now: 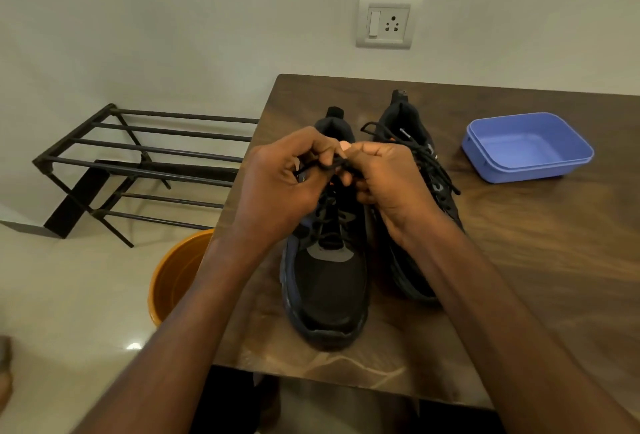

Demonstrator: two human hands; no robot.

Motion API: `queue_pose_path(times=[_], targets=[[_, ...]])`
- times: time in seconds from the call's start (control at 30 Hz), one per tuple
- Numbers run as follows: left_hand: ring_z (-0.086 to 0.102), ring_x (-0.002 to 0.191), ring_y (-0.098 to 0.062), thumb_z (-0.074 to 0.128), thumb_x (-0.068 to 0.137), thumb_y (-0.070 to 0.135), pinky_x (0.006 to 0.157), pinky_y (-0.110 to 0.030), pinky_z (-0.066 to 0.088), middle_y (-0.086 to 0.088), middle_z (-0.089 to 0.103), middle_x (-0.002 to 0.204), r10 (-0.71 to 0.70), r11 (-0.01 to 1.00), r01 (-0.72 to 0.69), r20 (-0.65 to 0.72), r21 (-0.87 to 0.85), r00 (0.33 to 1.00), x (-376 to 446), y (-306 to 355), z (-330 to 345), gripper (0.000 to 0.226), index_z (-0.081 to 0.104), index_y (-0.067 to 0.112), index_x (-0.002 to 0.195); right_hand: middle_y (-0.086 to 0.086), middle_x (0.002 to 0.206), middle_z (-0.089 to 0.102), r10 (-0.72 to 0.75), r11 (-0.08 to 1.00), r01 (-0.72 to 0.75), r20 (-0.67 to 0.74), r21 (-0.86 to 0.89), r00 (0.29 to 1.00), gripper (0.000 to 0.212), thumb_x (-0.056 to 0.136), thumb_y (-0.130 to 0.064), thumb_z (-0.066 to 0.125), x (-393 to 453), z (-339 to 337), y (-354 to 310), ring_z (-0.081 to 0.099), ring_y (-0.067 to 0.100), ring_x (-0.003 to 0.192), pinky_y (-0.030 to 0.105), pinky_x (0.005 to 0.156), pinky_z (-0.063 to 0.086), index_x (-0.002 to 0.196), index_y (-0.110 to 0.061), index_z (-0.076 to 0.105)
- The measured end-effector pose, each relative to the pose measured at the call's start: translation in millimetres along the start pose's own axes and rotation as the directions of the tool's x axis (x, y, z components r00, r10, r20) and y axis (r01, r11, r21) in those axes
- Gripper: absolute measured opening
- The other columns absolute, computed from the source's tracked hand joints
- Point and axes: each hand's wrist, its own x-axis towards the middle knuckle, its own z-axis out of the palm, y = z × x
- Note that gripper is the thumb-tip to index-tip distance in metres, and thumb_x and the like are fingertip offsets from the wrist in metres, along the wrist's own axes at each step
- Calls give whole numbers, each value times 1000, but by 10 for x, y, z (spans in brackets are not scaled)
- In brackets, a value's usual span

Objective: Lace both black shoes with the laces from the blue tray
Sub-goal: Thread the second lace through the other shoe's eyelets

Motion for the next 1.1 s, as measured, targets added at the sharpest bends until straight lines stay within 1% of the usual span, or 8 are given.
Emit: queue_pose_path(times=[0.17,0.27,0.33,0.43,0.63,0.77,0.87,1.1], targets=[[73,78,-17,69,93,-1,71,-33,62,-8,71,86,-363,909,372,81,-187,928,61,134,-1,8,62,3,94,3,66,61,-32,999,33,-19,16,999,26,107,-28,53,2,-11,4,45,3,47,17,43,33,108,-7,68],[53,54,-5,68,92,1,43,-15,36,-2,64,72,-671,571,700,247,-429,699,125,175,-72,7,66,8,91,4,71,59,-117,993,117,34,-17,993,31,104,-37,58,-41,-18,-3,50,6,55,20,49,39,106,-7,59],[42,54,-5,68,87,6,42,-16,22,2,59,71,-728,310,784,397,-537,559,152,167,-140,8,69,13,83,6,72,57,-191,977,202,140,-63,971,34,98,-35,68,-82,-29,-3,51,15,65,32,57,44,100,-3,57],[39,56,-4,68,83,11,43,-16,18,0,64,76,-715,95,794,514,-601,474,158,163,-181,6,72,12,79,5,73,59,-255,962,271,226,-41,940,27,86,-11,81,-127,-45,17,58,10,71,30,68,55,96,-2,57],[47,62,-6,72,87,19,43,-15,26,-1,65,87,-690,157,796,512,-585,512,123,93,-215,15,68,13,100,7,82,68,-443,841,426,28,-332,896,14,95,-21,74,-153,-23,119,67,28,77,51,72,56,87,-13,66],[54,68,-8,70,93,20,50,-18,33,0,70,87,-680,238,799,492,-553,543,119,107,-237,17,69,10,106,-1,89,67,-525,759,478,20,-442,851,12,95,-18,72,-274,-46,95,65,16,80,38,71,57,87,-14,65],[62,80,-12,73,92,23,74,-27,47,-1,73,91,-735,286,795,409,-535,540,81,65,-257,8,70,17,96,-1,102,63,-610,692,472,-93,-546,787,12,89,-9,71,-352,-128,71,63,13,91,25,74,55,82,-9,62],[63,70,-6,70,95,25,59,-19,45,2,71,84,-825,79,770,393,-633,407,2,-35,-308,8,65,19,97,1,72,64,-37,988,90,-379,122,924,19,92,1,64,-414,-308,-69,53,7,62,22,55,45,82,-14,58]])
